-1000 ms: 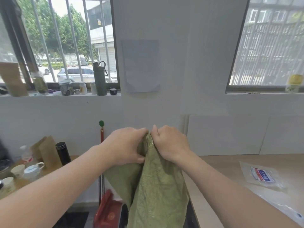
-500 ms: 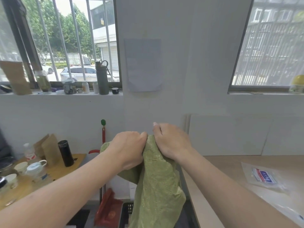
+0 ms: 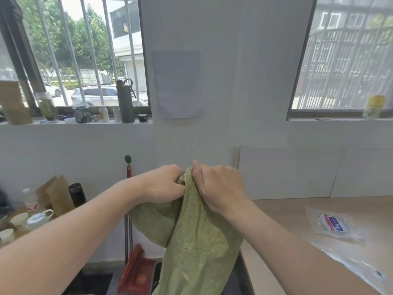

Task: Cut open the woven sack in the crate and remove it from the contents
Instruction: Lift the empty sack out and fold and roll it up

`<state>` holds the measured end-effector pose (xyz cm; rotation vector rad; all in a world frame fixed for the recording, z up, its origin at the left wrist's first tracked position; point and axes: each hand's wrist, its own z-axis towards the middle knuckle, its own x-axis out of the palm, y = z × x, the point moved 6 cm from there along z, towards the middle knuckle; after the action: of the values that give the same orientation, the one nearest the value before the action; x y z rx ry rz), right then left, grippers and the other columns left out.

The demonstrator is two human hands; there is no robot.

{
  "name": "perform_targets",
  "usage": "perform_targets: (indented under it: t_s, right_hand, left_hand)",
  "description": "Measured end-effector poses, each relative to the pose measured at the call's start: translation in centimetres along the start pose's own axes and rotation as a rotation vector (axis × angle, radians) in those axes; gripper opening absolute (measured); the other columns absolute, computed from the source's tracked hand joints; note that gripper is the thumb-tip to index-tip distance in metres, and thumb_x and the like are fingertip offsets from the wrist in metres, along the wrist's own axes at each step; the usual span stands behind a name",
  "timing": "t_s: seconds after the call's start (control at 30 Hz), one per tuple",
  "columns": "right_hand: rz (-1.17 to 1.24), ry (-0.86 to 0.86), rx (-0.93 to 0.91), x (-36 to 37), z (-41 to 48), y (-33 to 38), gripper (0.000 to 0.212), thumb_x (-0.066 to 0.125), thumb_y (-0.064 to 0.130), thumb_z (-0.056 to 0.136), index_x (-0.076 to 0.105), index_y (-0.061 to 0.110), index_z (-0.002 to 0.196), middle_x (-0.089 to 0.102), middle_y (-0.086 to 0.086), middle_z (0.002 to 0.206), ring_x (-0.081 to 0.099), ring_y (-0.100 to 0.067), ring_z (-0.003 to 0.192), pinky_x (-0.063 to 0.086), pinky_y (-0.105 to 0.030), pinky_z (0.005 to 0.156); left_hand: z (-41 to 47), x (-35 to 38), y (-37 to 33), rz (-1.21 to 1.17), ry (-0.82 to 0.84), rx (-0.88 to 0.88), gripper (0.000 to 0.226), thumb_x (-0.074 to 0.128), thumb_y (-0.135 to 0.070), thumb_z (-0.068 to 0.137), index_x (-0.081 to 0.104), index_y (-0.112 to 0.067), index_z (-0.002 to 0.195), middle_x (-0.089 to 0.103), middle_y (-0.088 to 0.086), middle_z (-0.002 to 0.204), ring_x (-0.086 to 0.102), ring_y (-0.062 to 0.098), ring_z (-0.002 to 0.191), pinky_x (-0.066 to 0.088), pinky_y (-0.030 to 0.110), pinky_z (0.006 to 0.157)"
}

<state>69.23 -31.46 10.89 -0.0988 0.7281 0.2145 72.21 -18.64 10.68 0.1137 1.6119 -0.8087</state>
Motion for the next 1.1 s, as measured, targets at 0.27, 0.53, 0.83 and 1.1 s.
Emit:
perform_targets:
  t_s: [0.27,0.53,0.83,1.1]
  right_hand:
    - [0.307,0.286,0.221,1.7,0.1,-0.7,0.063,0.022,0.042,0.109,0.047,0.015,0.058,0.050,0.000,0.057,0.054,-0.030,0.063,0.035,-0.038,0.058]
    - [0.611,0.478,0.407,3.4,-0.1,-0.5,0.057,0.032,0.043,0.103,0.038,0.016,0.053,0.044,0.003,0.052,0.045,-0.022,0.054,0.036,-0.036,0.058]
    - [0.358,0.443,-0.100,0.7,-1.0,1.0,0.050,0.030,0.057,0.092,0.059,0.030,0.123,0.060,0.006,0.110,0.055,-0.014,0.109,0.031,-0.045,0.103]
    - [0.158,0.501,-0.250,0.4,-1.9,1.0,0.040,0.062,0.041,0.080,0.053,0.020,0.113,0.060,0.000,0.108,0.057,-0.023,0.107,0.035,-0.043,0.093]
  left_hand:
    - [-2.3,0.2,-0.5,0.413,-0.207,0.209,0.048,0.072,-0.055,0.071,0.045,-0.024,0.097,0.058,-0.009,0.082,0.056,0.015,0.077,0.053,0.038,0.071]
    - [-3.6,1.3,-0.7,0.593,-0.235,0.061,0.030,0.051,-0.019,0.084,0.025,-0.022,0.098,0.046,-0.006,0.076,0.050,0.023,0.064,0.041,0.034,0.057]
    - [-2.8,0.1,0.4,0.442,-0.149,-0.006,0.007,0.043,-0.027,0.095,0.038,-0.024,0.092,0.043,-0.006,0.078,0.050,0.028,0.083,0.040,0.038,0.072]
    - [-2.1,0.1,-1.0,0.213,-0.133,-0.030,0.012,0.046,-0.018,0.088,0.052,-0.024,0.081,0.063,-0.002,0.088,0.059,0.027,0.089,0.049,0.038,0.081]
